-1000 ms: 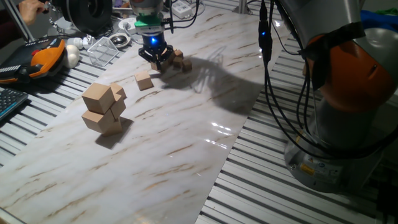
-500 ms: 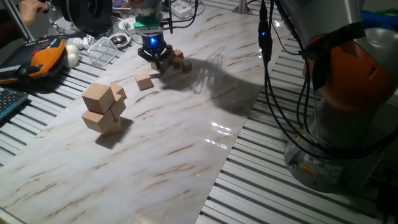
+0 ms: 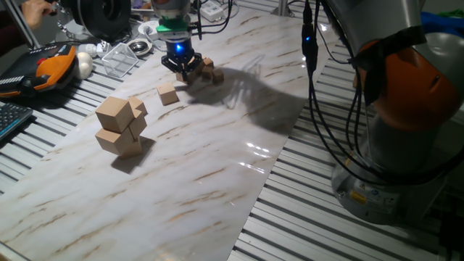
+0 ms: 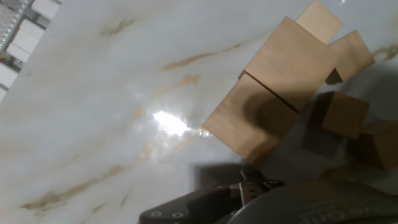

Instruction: Stack the blocks into a cross shape

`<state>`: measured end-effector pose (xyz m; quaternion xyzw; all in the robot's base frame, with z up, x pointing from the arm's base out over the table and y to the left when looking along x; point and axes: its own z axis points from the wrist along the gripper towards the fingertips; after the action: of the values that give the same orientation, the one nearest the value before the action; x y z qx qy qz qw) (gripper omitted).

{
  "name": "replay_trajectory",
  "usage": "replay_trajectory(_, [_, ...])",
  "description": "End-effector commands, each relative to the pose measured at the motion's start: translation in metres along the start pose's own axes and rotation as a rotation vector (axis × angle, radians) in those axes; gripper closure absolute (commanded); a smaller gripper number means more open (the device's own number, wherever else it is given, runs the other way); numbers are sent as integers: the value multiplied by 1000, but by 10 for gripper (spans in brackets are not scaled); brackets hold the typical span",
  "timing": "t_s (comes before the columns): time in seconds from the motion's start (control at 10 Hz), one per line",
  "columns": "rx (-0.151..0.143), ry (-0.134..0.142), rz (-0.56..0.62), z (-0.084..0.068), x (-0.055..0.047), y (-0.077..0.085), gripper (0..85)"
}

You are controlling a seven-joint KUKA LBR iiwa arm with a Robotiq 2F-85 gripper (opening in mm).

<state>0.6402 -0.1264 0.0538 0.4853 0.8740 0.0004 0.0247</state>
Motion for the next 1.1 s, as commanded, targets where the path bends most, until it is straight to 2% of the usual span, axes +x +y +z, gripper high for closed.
replay_trajectory(0.0, [-1,16,17,-5,4,3,850])
replay_trajectory(0.2, [16,15,16,-19,11,7,850])
replay_trajectory(0.3, [10,21,-26,-25,10,6,850])
replay_trajectory(0.4, [2,26,-129,-29,6,5,850])
replay_trajectory(0.6, [-7,13,-401,-38,-6,3,850])
replay_trajectory(0.7, [2,21,-542,-47,-14,4,850])
replay_trajectory(0.8, [32,57,-668,-58,-25,7,850])
replay_trajectory(0.9, [43,66,-711,-63,-31,5,850])
replay_trajectory(1.0, [26,55,-780,-65,-35,3,850])
